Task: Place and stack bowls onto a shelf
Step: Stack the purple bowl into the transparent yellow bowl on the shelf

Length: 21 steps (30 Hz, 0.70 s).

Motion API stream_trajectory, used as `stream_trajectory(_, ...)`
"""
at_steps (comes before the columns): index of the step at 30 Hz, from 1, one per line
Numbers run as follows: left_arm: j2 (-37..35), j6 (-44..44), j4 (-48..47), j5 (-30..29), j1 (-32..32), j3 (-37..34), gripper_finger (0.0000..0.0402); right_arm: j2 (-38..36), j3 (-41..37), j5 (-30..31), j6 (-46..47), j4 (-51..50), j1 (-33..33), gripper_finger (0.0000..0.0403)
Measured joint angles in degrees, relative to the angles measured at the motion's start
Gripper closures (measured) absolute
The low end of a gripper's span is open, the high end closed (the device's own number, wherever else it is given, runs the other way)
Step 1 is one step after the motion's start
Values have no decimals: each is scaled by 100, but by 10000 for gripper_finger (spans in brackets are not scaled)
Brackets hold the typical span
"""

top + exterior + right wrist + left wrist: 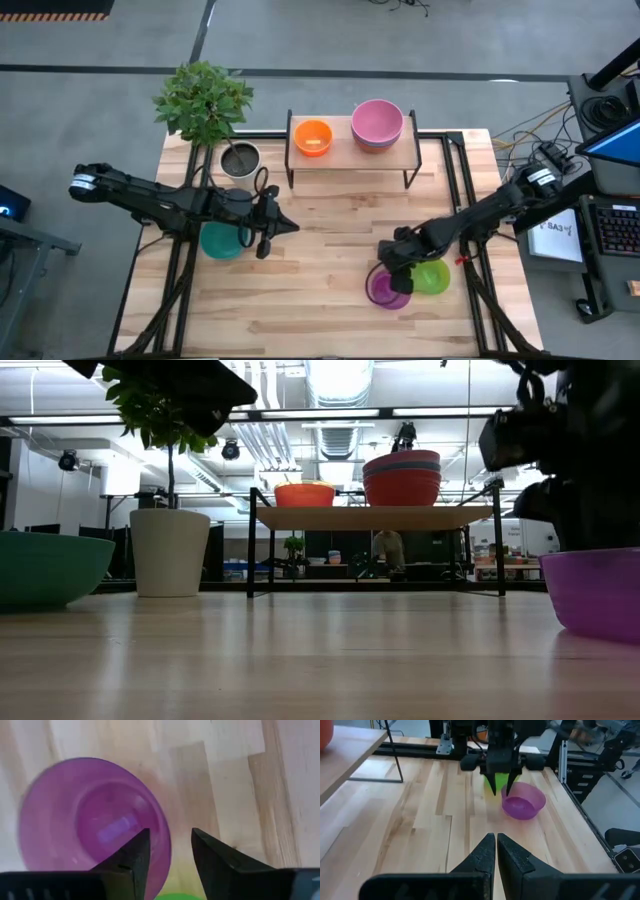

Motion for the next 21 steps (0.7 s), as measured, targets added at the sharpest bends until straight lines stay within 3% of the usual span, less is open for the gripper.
stream_trajectory(3, 0, 0, 34, 0, 0, 0, 400, 124, 0, 16, -3, -2, 0, 298)
stream_trajectory(8, 0, 0, 52, 0, -2, 0, 400, 190, -1, 62, -106, 81, 0, 378)
stream_trajectory(12, 0, -9, 92, 0, 0, 0, 400, 119, -2, 218, -196, 148, 0, 391)
stream_trajectory(17, 0, -20, 246, -7, -2, -2, 400, -91, 30, 1022, -387, 218, -1, 394)
stream_trajectory(21, -3, -18, 368, -268, -2, -2, 391, -155, 292, 2436, -811, 242, 0, 394)
